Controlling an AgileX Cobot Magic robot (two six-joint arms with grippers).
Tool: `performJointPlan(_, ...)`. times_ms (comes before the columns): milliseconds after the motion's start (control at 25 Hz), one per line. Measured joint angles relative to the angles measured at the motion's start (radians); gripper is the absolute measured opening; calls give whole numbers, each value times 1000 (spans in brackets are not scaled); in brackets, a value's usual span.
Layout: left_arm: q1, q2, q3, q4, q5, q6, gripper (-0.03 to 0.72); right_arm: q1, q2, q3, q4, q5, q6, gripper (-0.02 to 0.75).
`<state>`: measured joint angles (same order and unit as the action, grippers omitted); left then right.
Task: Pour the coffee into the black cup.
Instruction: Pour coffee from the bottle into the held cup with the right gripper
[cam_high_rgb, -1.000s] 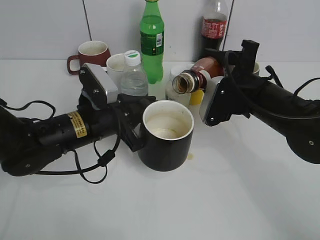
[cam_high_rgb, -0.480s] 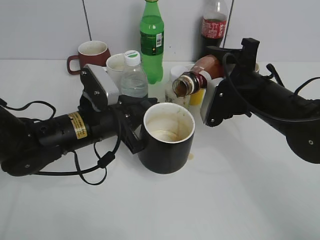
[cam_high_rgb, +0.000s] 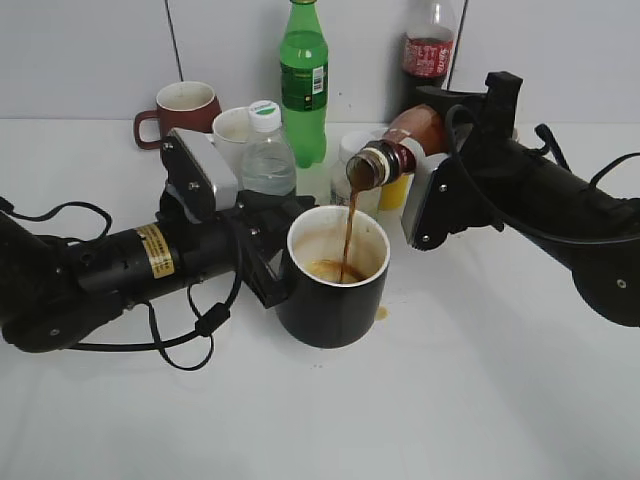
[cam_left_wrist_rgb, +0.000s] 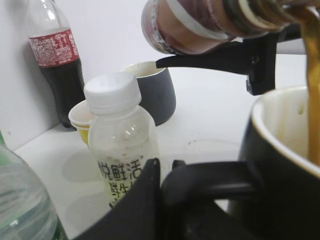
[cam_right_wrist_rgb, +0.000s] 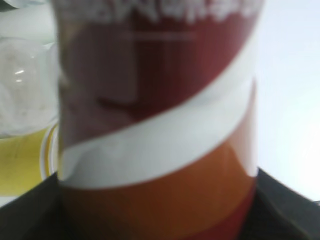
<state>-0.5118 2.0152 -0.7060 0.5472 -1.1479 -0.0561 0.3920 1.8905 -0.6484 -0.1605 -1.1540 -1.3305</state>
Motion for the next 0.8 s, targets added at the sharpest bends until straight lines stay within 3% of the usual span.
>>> performJointPlan(800,0,0,0,0,0,0,38,0,0,0,4,-17,-46,504)
